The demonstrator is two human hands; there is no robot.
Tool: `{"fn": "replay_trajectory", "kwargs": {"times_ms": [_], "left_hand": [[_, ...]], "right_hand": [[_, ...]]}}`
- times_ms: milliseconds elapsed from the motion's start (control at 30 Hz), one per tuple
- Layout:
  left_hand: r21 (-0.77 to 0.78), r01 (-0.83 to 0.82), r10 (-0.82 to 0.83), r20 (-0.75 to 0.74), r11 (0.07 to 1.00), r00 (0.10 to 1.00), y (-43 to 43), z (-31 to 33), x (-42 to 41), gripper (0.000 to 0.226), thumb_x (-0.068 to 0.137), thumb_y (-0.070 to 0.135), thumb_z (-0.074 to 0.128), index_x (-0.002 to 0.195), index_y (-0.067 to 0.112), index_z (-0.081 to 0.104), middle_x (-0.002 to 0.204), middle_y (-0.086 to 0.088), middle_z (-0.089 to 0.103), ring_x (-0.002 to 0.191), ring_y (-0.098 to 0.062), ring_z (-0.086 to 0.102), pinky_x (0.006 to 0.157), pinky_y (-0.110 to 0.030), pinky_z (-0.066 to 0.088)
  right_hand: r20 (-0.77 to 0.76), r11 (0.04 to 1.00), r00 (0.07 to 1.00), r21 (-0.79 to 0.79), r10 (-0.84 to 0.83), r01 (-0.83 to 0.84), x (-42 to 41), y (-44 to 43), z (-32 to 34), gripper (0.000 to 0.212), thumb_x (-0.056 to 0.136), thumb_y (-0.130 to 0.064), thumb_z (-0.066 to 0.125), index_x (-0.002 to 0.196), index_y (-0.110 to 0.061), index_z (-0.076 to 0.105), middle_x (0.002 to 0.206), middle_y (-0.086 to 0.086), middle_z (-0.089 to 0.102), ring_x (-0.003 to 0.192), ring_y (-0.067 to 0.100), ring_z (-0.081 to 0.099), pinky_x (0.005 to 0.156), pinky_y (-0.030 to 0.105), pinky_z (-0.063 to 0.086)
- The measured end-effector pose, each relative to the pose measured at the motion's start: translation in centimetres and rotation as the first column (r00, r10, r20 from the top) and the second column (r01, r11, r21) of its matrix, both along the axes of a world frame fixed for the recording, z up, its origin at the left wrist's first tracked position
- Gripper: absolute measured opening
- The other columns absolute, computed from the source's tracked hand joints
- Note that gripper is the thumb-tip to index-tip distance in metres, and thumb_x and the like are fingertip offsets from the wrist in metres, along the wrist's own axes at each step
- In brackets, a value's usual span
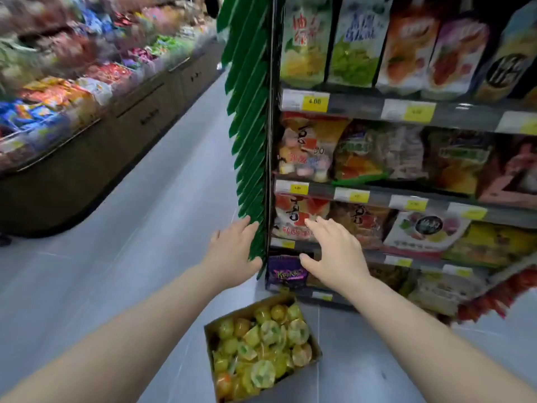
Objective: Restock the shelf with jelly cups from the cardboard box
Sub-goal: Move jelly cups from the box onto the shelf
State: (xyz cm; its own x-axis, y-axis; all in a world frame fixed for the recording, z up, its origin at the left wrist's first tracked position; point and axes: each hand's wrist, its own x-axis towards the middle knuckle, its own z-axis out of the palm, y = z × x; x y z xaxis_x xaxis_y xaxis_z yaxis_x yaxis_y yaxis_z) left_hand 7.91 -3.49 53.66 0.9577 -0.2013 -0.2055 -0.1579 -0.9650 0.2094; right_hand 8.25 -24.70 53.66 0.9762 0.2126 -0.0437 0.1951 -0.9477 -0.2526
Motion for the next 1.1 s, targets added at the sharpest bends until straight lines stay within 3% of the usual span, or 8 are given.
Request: {"fn": "replay_trajectory", "kwargs": {"times_ms": [333,433,533,633,767,900,1033,1100], "left_hand": [[-0.052,0.023,-0.035,-0.258,0.998,0.965,3.1,-20.3,0.3,0.067,0.093,0.039,0.046,0.152,0.024,0.017,0.161,0.001,0.008,0.146,-0.019,0.015,0.118,-0.043,0.014],[-0.095,-0.01,-0.017,-0.279,0.995,0.96,2.0,-27.6,0.1,0.07,0.085,0.045,0.041,0.149,0.025,0.024,0.159,0.001,0.017,0.143,-0.021,0.024,0.117,-0.041,0.019],[-0.112,-0.037,-0.003,-0.332,0.993,0.943,0.8,-35.8,-0.4,0.071,0.087,0.042,0.051,0.15,0.023,0.023,0.158,0.001,0.019,0.143,-0.02,0.025,0.116,-0.038,0.024],[-0.167,-0.179,0.097,-0.407,0.97,0.908,0.4,-44.1,-1.3,0.07,0.088,0.035,0.055,0.15,0.021,0.027,0.157,0.0,0.023,0.143,-0.017,0.025,0.116,-0.035,0.025],[-0.211,-0.467,0.317,-0.497,0.859,0.808,0.5,-53.3,-1.8,0.07,0.087,0.028,0.061,0.148,0.016,0.029,0.147,-0.005,0.04,0.131,-0.021,0.043,0.103,-0.03,0.04],[-0.112,-0.641,0.463,-0.598,0.759,0.654,-0.5,-61.0,-0.4,0.098,0.083,0.039,0.067,0.152,0.015,0.002,0.142,-0.015,0.044,0.113,-0.03,0.058,0.09,-0.035,0.051],[-0.17,-0.89,0.656,-0.62,0.423,0.43,-2.1,-65.9,1.2,0.104,0.084,0.043,0.068,0.152,0.016,-0.005,0.148,-0.021,0.03,0.124,-0.041,0.047,0.097,-0.045,0.043],[-0.202,-0.928,0.678,-0.637,0.313,0.367,-2.5,-67.5,1.5,0.104,0.083,0.044,0.07,0.151,0.015,-0.004,0.148,-0.022,0.028,0.125,-0.043,0.043,0.1,-0.049,0.042]], "right_hand": [[-0.347,0.993,0.932,0.008,-0.105,0.115,-0.6,1.8,-20.4,0.068,0.091,-0.047,0.052,0.15,-0.035,0.022,0.158,-0.007,0.02,0.144,0.017,0.019,0.114,0.034,0.023],[-0.383,0.991,0.916,-0.006,-0.123,0.131,-0.7,1.2,-27.3,0.066,0.09,-0.043,0.053,0.15,-0.034,0.025,0.157,-0.005,0.023,0.142,0.019,0.024,0.111,0.033,0.027],[-0.417,0.99,0.9,-0.003,-0.128,0.139,-0.8,0.8,-34.6,0.063,0.093,-0.038,0.052,0.149,-0.032,0.025,0.156,-0.006,0.025,0.14,0.019,0.026,0.109,0.031,0.026],[-0.447,0.986,0.884,0.027,-0.138,0.168,-1.5,0.5,-42.5,0.062,0.093,-0.036,0.051,0.149,-0.031,0.025,0.154,-0.008,0.027,0.139,0.018,0.027,0.109,0.029,0.026],[-0.473,0.974,0.868,0.075,-0.154,0.213,-2.0,1.0,-52.2,0.065,0.09,-0.036,0.056,0.147,-0.035,0.026,0.152,-0.008,0.03,0.137,0.019,0.031,0.109,0.033,0.032],[-0.44,0.967,0.887,0.129,-0.142,0.218,-1.7,1.9,-59.2,0.066,0.09,-0.033,0.058,0.148,-0.036,0.025,0.152,-0.01,0.029,0.138,0.017,0.029,0.11,0.035,0.033],[-0.357,0.983,0.932,0.14,-0.061,0.118,-1.7,1.7,-63.1,0.067,0.092,-0.028,0.057,0.149,-0.034,0.023,0.154,-0.01,0.026,0.142,0.013,0.02,0.117,0.035,0.018],[-0.341,0.989,0.94,0.126,-0.028,0.076,-2.0,1.1,-63.7,0.065,0.092,-0.024,0.055,0.149,-0.035,0.024,0.155,-0.01,0.023,0.143,0.013,0.019,0.118,0.035,0.018]]}}
